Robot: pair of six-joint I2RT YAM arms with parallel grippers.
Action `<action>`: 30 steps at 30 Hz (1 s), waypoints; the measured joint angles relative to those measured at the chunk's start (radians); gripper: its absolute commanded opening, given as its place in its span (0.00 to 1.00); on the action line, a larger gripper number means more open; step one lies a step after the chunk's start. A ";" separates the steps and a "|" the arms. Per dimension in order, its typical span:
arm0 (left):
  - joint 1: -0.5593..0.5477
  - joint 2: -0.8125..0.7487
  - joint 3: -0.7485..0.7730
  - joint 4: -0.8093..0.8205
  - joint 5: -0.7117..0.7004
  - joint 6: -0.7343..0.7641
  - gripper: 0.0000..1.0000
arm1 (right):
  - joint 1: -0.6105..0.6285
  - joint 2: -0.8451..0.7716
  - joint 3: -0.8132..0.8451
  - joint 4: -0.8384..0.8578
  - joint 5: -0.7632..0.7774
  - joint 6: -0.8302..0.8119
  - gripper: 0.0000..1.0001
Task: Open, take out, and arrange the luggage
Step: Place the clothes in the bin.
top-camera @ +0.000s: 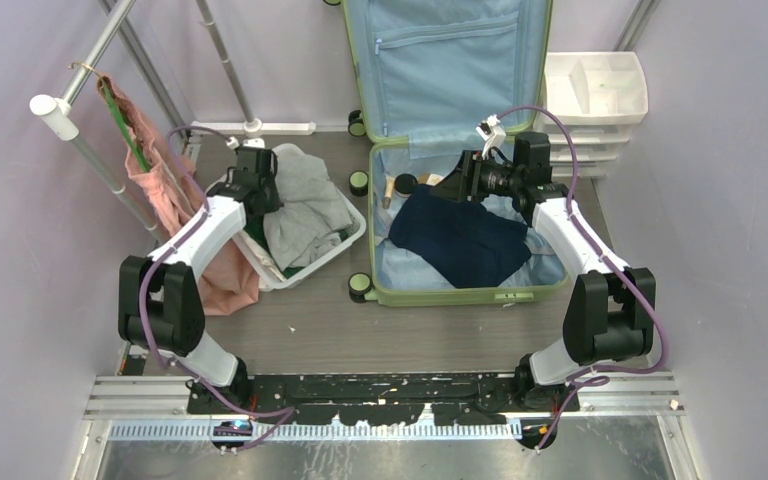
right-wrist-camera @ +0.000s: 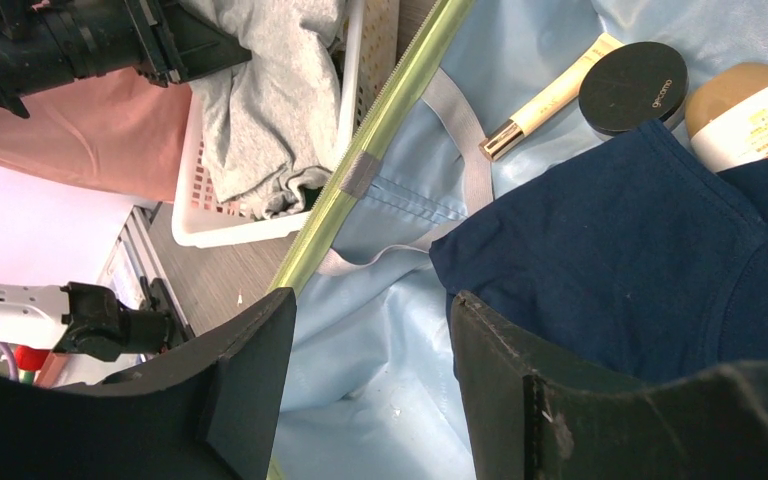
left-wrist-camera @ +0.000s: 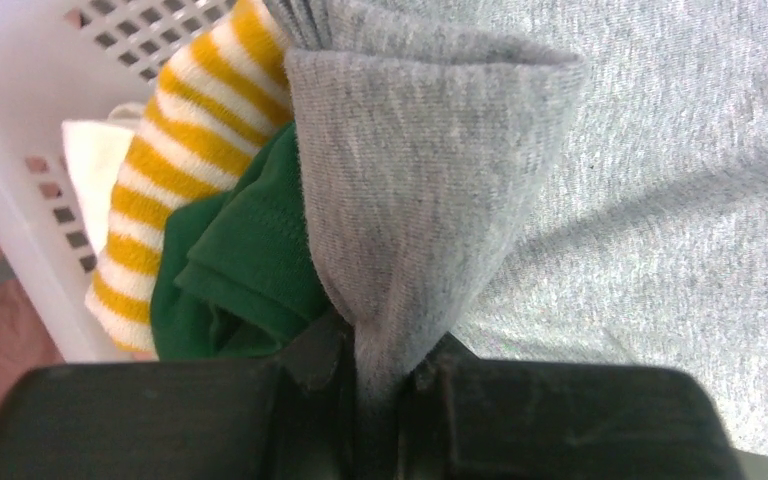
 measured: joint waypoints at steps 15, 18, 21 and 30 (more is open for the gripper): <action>0.020 -0.077 0.040 -0.147 -0.117 -0.235 0.77 | 0.002 0.000 0.000 0.000 -0.002 0.000 0.64; 0.023 -0.101 0.104 -0.193 -0.113 -0.242 0.77 | 0.004 0.000 0.000 0.000 -0.002 0.000 0.65; 0.023 -0.175 0.149 -0.230 -0.092 -0.232 0.63 | 0.006 0.000 0.000 0.000 -0.002 0.000 0.65; 0.023 -0.284 0.244 -0.257 0.089 -0.119 0.21 | 0.006 0.006 0.000 0.000 -0.002 0.000 0.65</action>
